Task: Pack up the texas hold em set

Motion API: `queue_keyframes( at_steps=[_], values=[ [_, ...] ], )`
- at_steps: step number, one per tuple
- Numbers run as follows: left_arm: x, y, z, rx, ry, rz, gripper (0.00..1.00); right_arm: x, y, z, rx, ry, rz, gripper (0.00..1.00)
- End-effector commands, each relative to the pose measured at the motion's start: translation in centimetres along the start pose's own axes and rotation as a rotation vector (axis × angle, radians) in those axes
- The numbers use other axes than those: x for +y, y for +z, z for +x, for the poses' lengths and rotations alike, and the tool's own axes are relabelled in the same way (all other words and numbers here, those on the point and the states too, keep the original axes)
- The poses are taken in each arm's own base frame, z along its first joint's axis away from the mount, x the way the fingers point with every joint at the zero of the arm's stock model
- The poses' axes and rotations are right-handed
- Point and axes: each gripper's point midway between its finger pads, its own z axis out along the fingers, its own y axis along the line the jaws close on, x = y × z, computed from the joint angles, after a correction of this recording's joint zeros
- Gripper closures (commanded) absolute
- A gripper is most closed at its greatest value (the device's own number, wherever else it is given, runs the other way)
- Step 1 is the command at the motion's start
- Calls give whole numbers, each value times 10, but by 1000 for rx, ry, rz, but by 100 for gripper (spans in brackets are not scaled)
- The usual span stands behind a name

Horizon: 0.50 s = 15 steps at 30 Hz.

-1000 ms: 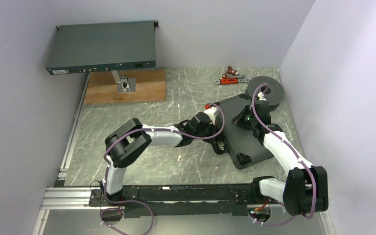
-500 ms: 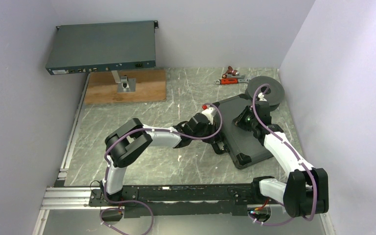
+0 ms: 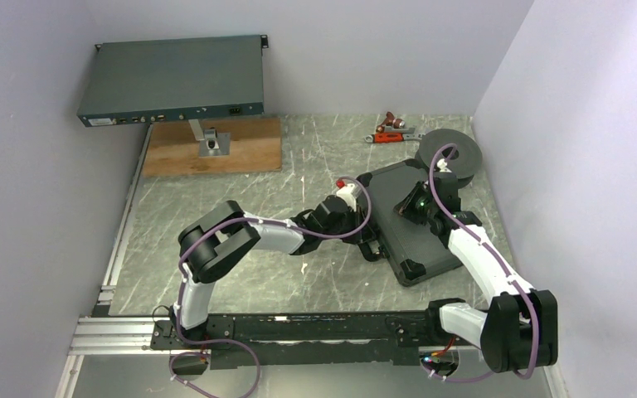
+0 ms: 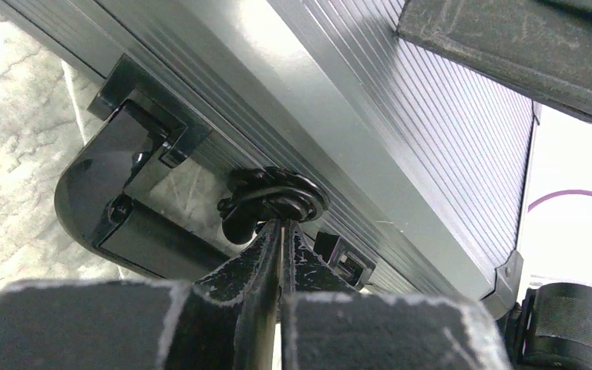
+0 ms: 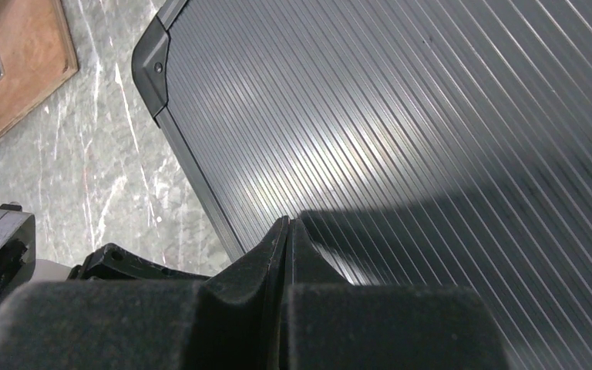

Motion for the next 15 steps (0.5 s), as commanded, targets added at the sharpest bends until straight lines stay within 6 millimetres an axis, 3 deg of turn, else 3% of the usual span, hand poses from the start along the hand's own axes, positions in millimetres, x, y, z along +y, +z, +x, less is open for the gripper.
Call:
queue_keyframes(
  at_steps=[1, 8, 12, 15],
  values=[
    [115, -15, 75, 149, -33, -367, 92, -45, -12, 62, 234, -10, 174, 100],
    [128, -25, 79, 143, -67, -388, 90, -43, -15, 59, 226, -9, 176, 100],
    [120, -28, 71, 129, -51, -370, 89, -42, -17, 57, 220, -7, 174, 100],
    [103, -36, 50, 80, -16, -349, 86, -40, -21, 53, 207, -12, 170, 100]
  ],
)
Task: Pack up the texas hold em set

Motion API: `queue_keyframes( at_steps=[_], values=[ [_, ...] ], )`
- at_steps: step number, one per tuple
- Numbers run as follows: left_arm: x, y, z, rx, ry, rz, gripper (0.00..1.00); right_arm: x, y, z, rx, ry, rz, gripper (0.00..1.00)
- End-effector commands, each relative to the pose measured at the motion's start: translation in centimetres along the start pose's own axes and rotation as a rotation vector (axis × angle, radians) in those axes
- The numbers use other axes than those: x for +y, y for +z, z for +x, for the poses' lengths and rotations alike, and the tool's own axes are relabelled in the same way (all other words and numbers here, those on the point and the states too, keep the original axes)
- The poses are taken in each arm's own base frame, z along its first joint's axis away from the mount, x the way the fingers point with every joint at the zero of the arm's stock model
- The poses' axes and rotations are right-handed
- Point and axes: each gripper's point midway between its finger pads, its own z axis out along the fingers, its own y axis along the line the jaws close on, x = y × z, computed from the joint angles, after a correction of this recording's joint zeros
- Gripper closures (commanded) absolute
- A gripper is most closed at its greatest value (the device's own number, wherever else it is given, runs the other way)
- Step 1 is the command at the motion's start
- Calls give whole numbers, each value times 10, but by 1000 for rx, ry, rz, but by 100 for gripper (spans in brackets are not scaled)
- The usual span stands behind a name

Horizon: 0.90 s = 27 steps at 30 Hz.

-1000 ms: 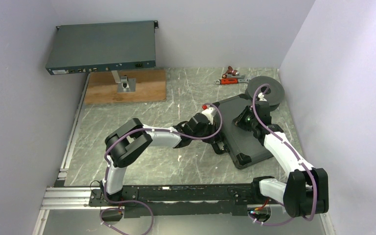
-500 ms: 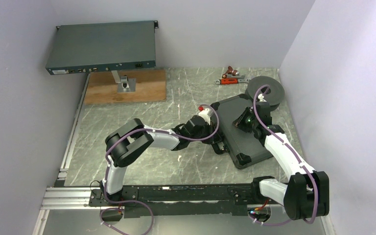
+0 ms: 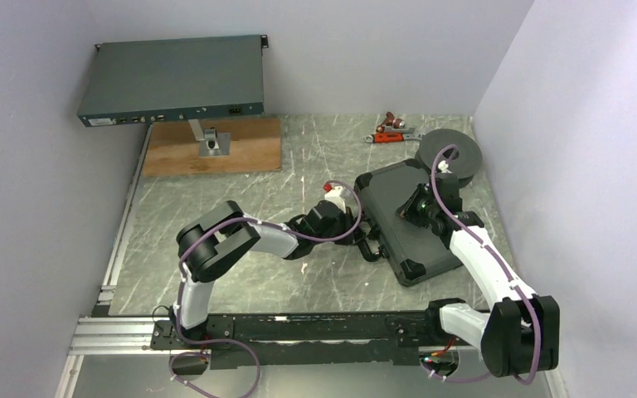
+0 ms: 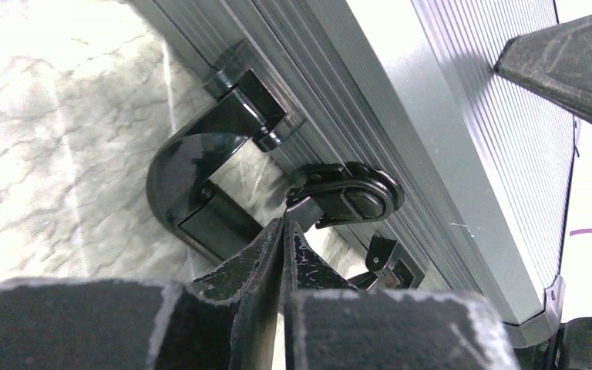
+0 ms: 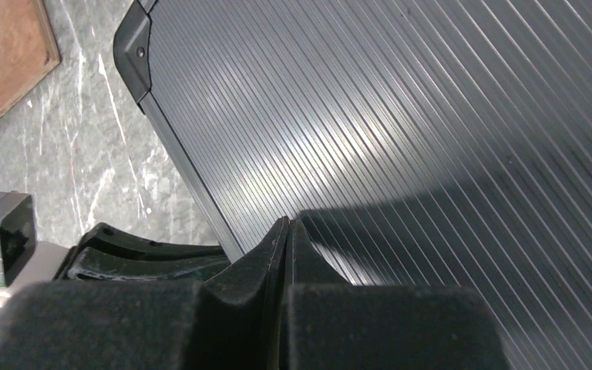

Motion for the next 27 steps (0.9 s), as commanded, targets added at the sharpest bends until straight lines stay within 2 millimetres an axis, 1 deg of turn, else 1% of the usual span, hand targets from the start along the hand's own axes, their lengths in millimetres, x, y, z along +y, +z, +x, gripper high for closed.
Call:
queue_keyframes(
  at_steps=[1, 4, 6, 7, 10, 11, 13, 15, 16, 18, 19, 24, 27],
  values=[
    [73, -35, 34, 123, 78, -293, 85, -35, -12, 49, 187, -13, 138, 100],
    [47, -52, 7, 67, 117, -263, 79, -28, -16, 45, 176, -21, 112, 100],
    [31, -66, -10, 27, 142, -248, 73, -20, -20, 39, 161, -28, 79, 94],
    [25, -73, -17, 8, 154, -246, 69, -16, -23, 36, 149, -33, 65, 84],
    [11, -95, -37, -51, 182, -241, 53, -4, -32, 24, 103, -49, 20, 56],
    [9, -102, -42, -67, 193, -242, 46, 0, -36, 19, 86, -57, 4, 49],
    [4, -119, -52, -100, 220, -251, 30, 9, -44, 10, 54, -71, -25, 30],
    [-1, -136, -63, -138, 245, -256, 7, 17, -52, 2, 27, -90, -51, 17],
    [-2, -144, -68, -158, 258, -266, 2, 21, -56, -2, 12, -96, -67, 12],
    [-8, -164, -81, -198, 282, -268, 0, 31, -63, -8, -10, -106, -112, 2],
    [-9, -174, -83, -204, 294, -279, 0, 37, -67, -9, -19, -111, -143, 0],
    [-17, -230, -109, -281, 366, -330, 3, 63, -86, -16, -77, -127, -283, 0],
    [-17, -267, -124, -339, 397, -379, 3, 75, -98, -22, -129, -144, -353, 0]
  ],
)
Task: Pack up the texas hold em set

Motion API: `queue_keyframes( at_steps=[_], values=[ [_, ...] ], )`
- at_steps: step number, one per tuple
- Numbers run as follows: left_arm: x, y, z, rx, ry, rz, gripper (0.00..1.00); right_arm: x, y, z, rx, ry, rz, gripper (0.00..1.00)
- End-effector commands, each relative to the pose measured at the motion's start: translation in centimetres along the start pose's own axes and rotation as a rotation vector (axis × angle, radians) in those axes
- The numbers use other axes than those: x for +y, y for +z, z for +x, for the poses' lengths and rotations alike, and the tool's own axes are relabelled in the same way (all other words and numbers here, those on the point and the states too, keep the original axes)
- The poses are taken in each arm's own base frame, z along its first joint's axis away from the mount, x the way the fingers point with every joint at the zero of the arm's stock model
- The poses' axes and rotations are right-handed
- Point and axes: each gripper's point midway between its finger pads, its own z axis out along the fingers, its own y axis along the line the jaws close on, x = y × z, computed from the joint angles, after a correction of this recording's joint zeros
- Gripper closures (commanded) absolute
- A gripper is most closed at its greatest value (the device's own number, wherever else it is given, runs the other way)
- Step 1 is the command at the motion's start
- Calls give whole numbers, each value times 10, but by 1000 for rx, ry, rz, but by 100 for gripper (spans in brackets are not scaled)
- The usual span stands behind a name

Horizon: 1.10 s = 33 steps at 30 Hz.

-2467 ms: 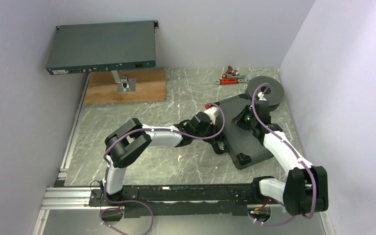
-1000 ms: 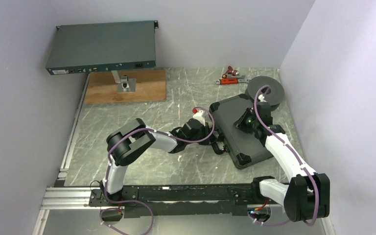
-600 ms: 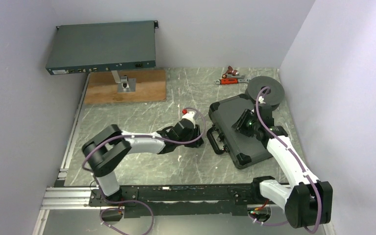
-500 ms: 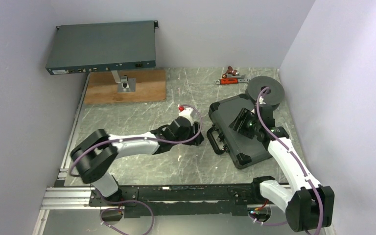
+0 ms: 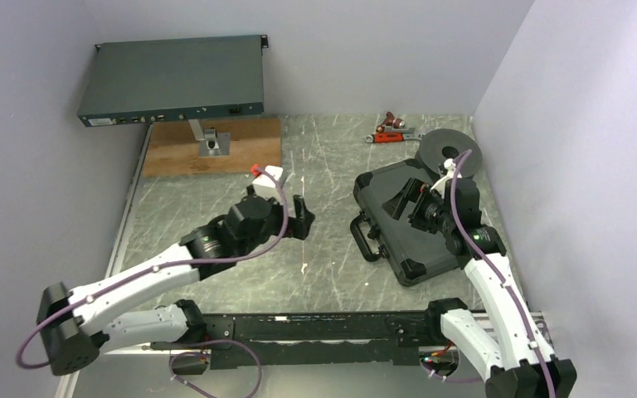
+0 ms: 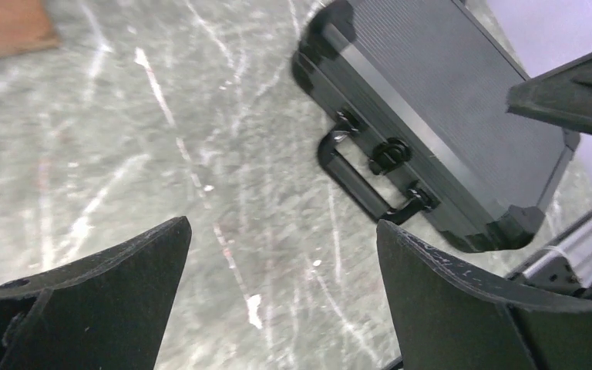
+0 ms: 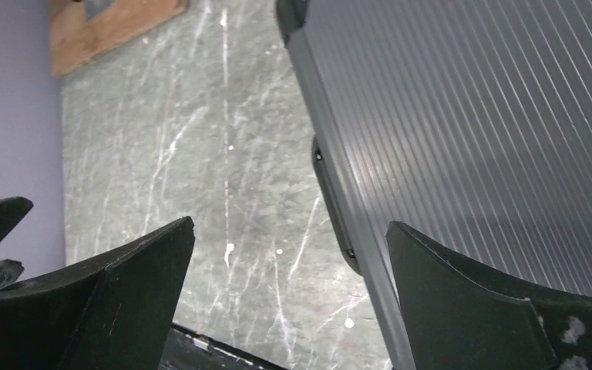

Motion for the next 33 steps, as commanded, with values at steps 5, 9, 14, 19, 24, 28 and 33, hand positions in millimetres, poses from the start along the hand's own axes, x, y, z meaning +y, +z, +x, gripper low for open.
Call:
queue_keyframes(
  at_steps=[5, 9, 14, 19, 24, 28, 33],
  values=[
    [56, -84, -54, -139, 146, -212, 1, 56, -36, -39, -216, -84, -250, 0],
    [78, -114, -70, -193, 184, -295, 0, 72, -56, -50, -306, -129, -325, 0],
    [108, -140, -79, -264, 270, -409, 0, 84, -85, -62, -482, -153, -412, 0],
    [115, -150, -72, -287, 325, -387, 0, 85, -94, -67, -543, -141, -427, 0],
    [115, -150, -68, -289, 362, -359, 0, 83, -87, -69, -542, -160, -413, 0],
    [119, -152, -61, -258, 358, -372, 0, 84, -82, -69, -546, -150, -434, 0],
    [124, -155, -56, -252, 349, -385, 0, 83, -75, -69, -564, -124, -462, 0]
  ],
)
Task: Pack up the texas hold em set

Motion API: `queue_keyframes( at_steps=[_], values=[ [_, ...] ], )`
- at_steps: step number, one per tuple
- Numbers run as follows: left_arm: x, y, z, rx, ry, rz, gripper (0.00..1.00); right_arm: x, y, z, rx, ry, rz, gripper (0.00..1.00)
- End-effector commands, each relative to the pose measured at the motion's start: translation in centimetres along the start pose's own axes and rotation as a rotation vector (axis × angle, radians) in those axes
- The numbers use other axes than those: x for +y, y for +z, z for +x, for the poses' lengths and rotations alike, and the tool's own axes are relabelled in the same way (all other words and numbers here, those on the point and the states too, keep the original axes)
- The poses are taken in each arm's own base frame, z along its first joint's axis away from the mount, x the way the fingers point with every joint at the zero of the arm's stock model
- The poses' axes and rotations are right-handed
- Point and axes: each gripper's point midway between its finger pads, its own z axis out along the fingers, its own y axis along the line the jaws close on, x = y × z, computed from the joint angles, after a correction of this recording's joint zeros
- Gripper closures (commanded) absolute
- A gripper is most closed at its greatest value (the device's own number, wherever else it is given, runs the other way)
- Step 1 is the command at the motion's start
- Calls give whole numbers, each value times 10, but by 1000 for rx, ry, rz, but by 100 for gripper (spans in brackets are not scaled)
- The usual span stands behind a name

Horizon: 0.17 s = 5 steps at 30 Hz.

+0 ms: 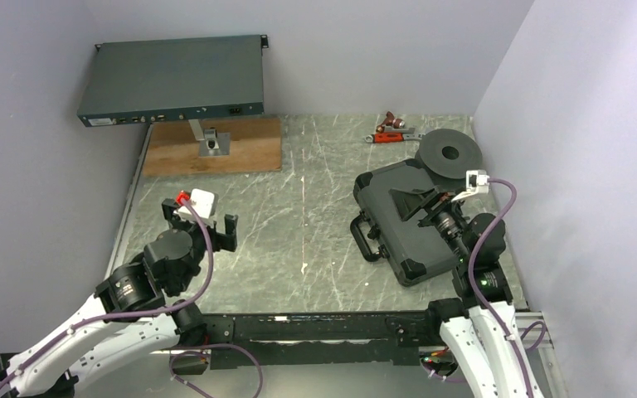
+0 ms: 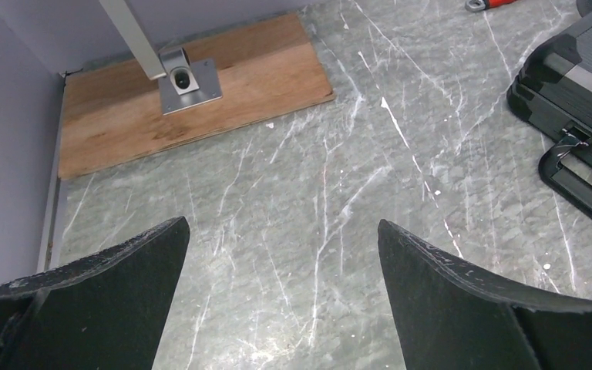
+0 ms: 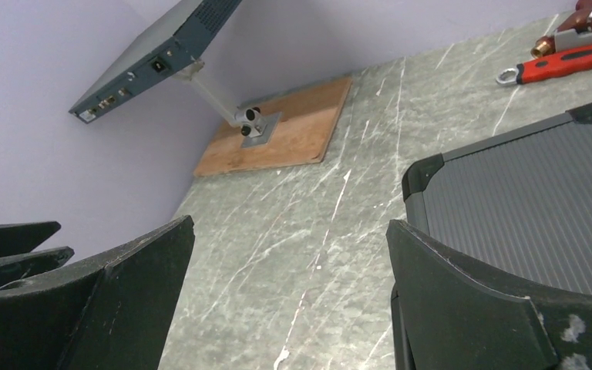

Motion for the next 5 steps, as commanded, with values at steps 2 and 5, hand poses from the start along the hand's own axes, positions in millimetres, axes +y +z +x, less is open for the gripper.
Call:
queue_keyframes(
  at_steps=[2, 5],
  values=[
    [7, -5, 0, -12, -9, -18, 0, 7, 8, -15, -83, 17, -45, 0],
    [10, -5, 1, -12, -11, -30, 0, 2, 8, -15, -83, 11, -14, 0]
  ],
)
